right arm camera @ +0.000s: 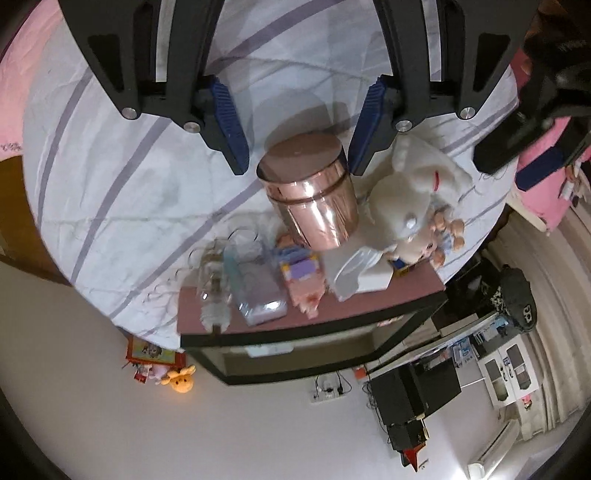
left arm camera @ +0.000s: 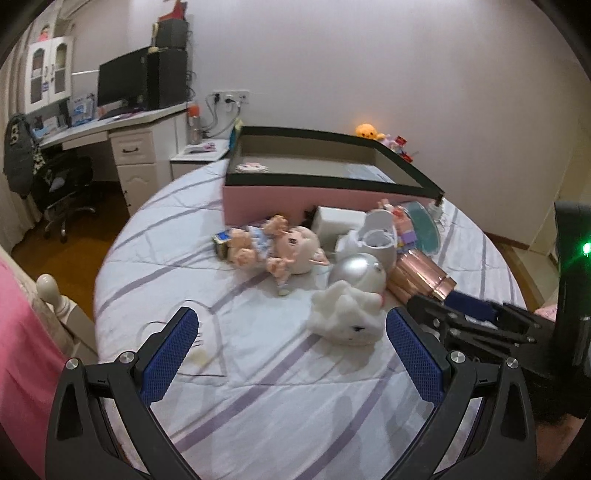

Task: Organize rigid objects
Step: 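Grasp the white astronaut figurine with left tool while right tool grasps the rose-gold canister, then carry astronaut with left tool while right tool carries canister into the box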

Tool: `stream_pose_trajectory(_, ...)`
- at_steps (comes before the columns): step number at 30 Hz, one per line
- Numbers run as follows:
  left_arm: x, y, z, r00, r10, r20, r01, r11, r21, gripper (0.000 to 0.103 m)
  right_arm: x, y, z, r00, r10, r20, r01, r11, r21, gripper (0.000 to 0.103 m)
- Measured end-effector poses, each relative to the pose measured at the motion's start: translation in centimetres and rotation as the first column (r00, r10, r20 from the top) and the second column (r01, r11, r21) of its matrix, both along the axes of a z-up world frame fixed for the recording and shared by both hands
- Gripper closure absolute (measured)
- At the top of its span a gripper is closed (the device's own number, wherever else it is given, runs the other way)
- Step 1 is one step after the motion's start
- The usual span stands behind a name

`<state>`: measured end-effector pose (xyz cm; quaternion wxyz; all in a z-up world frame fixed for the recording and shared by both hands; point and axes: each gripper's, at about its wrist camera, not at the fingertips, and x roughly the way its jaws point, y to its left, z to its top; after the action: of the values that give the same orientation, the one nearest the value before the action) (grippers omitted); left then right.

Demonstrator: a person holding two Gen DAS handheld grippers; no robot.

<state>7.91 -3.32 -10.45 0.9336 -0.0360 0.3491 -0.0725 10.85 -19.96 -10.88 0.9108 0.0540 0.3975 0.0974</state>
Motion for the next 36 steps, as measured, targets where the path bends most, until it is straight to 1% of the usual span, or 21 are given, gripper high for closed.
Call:
stream_pose_trajectory(3, 0.7, -0.9, -0.4, 1.000, -0.018, -0.013, 0.018, 1.000, 0.010, 0.000, 1.1, 0.1, -0.5, 0.999, 0.023, -0.026, -0.024, 1.000, -0.021, 0.046)
stream_pose_trajectory(5, 1.8, -1.0, -1.0, 0.999, -0.019, -0.039, 0.019, 1.000, 0.000, 0.000, 1.4, 0.0, -0.8, 0.999, 0.035, -0.027, -0.035, 0.999, -0.010, 0.052)
stream_pose_trajectory(7, 2.7, -1.0, -1.6, 0.998, -0.012, -0.062, 0.012, 1.000, 0.004, 0.000, 1.2, -0.3, -0.7, 0.999, 0.039, -0.024, -0.039, 0.999, -0.002, 0.052)
stream_pose_trajectory(9, 3.5, -1.3, -2.2, 0.995, -0.029, -0.097, 0.029, 1.000, -0.007, 0.002, 1.2, -0.7, -0.6, 0.999, 0.031, -0.022, -0.031, 1.000, 0.004, 0.052)
stream_pose_trajectory(13, 4.4, -1.9, -2.7, 0.989, -0.062, -0.136, 0.060, 0.998, -0.020, 0.009, 1.5, -1.2, -0.5, 0.999, 0.026, -0.026, -0.026, 1.000, 0.012, 0.052)
stream_pose_trajectory(15, 4.9, -2.1, -2.8, 0.986, -0.079, -0.149, 0.074, 0.996, -0.042, 0.018, 1.8, -1.0, -0.5, 0.999, 0.030, -0.028, -0.030, 1.000, -0.002, 0.052)
stream_pose_trajectory(17, 5.3, -2.4, -2.8, 0.983, -0.099, -0.156, 0.092, 0.994, -0.052, 0.036, 2.1, -0.8, -0.5, 0.999, 0.040, -0.034, -0.040, 0.999, -0.009, 0.052)
stream_pose_trajectory(19, 5.2, -2.7, -2.7, 0.980, -0.134, -0.147, 0.125, 0.990, -0.070, 0.050, 2.0, -0.7, -0.6, 0.999, 0.045, -0.031, -0.045, 0.999, -0.010, 0.052)
stream_pose_trajectory(23, 4.6, -2.3, -2.6, 0.981, -0.138, -0.138, 0.127, 0.988, -0.089, 0.050, 1.5, -1.4, -0.5, 0.999, 0.040, -0.024, -0.040, 0.999, 0.021, 0.053)
stream_pose_trajectory(33, 2.2, -1.1, -1.4, 0.989, -0.112, -0.092, 0.107, 0.993, -0.058, 0.050, -0.2, -1.7, 0.4, 0.999, 0.050, 0.004, -0.050, 0.998, 0.032, 0.054)
stream_pose_trajectory(36, 2.2, -0.6, -1.1, 0.991, -0.106, -0.084, 0.101, 0.993, -0.060, 0.050, -0.4, -1.4, 0.8, 0.998, 0.058, 0.012, -0.058, 0.998, 0.028, 0.054)
